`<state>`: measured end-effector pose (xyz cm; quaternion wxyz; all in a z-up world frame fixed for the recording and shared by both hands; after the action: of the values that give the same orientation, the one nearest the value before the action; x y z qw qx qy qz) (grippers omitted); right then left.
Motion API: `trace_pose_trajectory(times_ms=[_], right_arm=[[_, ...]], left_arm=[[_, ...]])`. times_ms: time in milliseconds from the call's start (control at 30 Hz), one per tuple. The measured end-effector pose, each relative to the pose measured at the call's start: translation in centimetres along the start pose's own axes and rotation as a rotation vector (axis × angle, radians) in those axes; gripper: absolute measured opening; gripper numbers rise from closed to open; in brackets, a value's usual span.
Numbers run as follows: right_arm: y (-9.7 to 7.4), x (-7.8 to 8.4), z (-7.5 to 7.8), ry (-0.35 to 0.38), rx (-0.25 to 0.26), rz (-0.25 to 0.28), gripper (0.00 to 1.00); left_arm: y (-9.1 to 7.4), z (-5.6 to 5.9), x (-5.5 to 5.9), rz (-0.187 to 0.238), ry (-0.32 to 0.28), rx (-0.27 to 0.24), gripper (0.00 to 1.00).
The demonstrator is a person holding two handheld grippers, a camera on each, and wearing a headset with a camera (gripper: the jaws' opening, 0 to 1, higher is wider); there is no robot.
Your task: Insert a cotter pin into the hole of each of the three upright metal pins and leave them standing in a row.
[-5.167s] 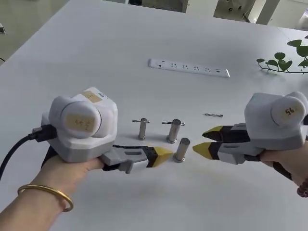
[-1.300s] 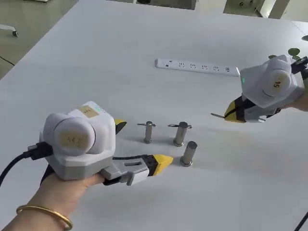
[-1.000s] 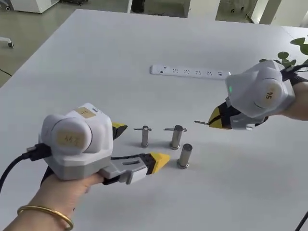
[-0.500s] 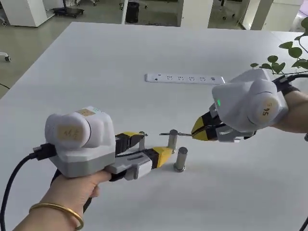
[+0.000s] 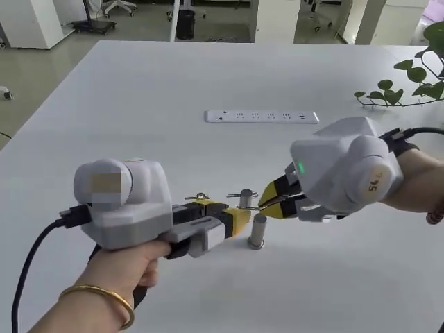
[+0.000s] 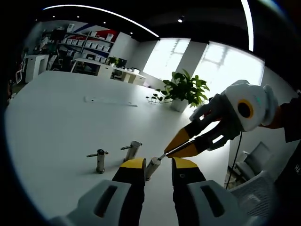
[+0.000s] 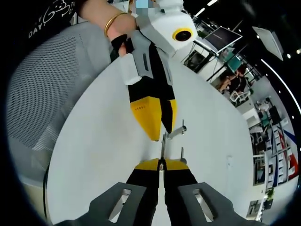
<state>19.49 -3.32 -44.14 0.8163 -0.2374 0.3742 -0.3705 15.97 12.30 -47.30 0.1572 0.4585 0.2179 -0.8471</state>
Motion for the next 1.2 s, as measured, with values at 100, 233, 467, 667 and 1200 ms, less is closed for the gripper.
trace_pose_trajectory(times_ms=[100, 233, 467, 667, 1200], right_arm=[[0.0, -0.3, 0.0, -0.003, 0.001, 0.01, 0.0], [0.0, -0.7, 0.0, -0.007, 0.0, 0.022, 0.0], [0.0, -1.1, 0.0, -0.014, 0.002, 0.028, 0.0], [0.1, -1.3, -0.1, -0.02, -0.002, 0.032, 0.0], [0.2, -1.2, 0.1, 0.003, 0.011, 0.046, 0.0]], left_arm=[[0.1, 0.0, 0.0, 0.003, -0.015, 0.009, 0.15], [0.2, 0.0, -0.1, 0.009, -0.028, 0.019, 0.11], [0.1, 0.0, 0.0, 0.008, -0.039, 0.019, 0.04], [0.2, 0.1, -0.1, 0.015, -0.057, 0.032, 0.02], [0.1, 0.2, -0.2, 0.024, -0.034, 0.037, 0.0]])
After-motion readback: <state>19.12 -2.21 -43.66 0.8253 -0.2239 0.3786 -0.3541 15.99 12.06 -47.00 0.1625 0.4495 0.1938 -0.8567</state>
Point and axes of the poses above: the centre of the closed fingertips' face, and the gripper's own axes: y roughly forward along the fingers, z roughly to its right, x roughly out of its underside, the point moved 10 cm from there along -y, roughly backward along the fingers, and after that the axes turned 12 degrees about x, right-handed, at the moved point
